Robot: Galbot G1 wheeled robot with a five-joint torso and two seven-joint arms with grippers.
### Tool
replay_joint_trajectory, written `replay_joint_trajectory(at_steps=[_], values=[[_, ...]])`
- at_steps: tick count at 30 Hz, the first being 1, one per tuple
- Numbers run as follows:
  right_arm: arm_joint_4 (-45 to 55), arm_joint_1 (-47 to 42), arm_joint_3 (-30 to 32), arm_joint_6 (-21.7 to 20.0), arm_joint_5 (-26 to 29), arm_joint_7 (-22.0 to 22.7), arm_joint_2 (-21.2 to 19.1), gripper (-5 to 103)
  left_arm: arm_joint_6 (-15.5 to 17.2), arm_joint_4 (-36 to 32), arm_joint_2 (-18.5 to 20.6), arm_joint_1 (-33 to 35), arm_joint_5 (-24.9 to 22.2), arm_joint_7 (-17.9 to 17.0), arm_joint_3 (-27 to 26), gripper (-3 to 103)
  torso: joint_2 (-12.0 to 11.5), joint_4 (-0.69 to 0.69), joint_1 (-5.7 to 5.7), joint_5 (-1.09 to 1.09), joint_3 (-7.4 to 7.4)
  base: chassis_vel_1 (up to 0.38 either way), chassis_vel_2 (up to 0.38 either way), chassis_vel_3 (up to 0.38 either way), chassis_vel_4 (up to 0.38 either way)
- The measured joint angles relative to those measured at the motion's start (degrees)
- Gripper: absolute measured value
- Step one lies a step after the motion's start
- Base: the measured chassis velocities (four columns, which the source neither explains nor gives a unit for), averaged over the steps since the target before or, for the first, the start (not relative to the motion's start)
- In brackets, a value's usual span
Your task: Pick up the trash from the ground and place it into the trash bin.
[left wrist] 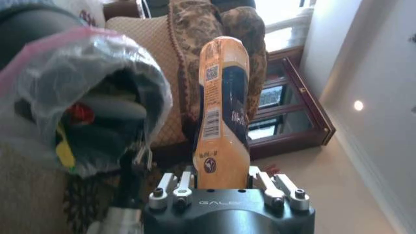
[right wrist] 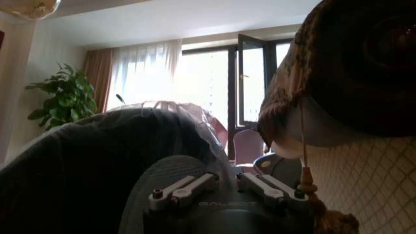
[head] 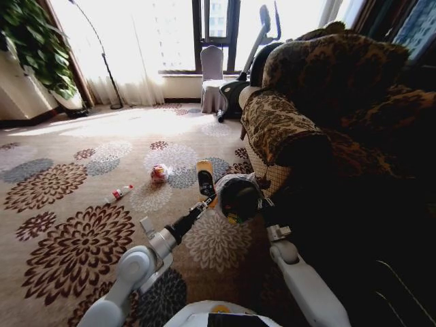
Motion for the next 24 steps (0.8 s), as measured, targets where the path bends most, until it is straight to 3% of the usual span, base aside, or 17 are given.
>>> replay_joint_trajectory(at_steps=[4, 8, 15, 24], values=[[0.13, 0.97, -1.07, 0.37, 0.02, 0.0, 0.62, 0, -0.33, 2.14, -1.7, -0.24, -2.64, -3.02, 2.46, 40, 0.0, 0.01, 0.0, -0.02, 0.0, 0.0, 0.0, 0.0, 0.0], [3.92, -0.61, -1.1, 0.47, 0.13, -0.01, -0.28, 0, -0.74, 11.67, -5.89, -4.27, -5.75, -7.78, 5.21, 40, 0.0, -0.02, 0.0, -0.02, 0.0, 0.0, 0.0, 0.0, 0.0], [6.14, -1.35, -1.15, 0.7, 0.14, 0.0, -0.92, 0, -0.52, 16.39, -8.09, -7.97, -5.79, -8.66, 8.57, 40, 0.0, -0.01, 0.0, -0.01, 0.0, 0.0, 0.0, 0.0, 0.0], [7.53, -2.26, -2.21, 0.95, -1.09, 0.0, -0.96, 0, -8.34, 18.95, -10.92, -11.38, -5.24, -5.77, 10.41, 40, 0.0, 0.01, 0.0, -0.01, 0.01, 0.0, 0.0, 0.0, 0.0]])
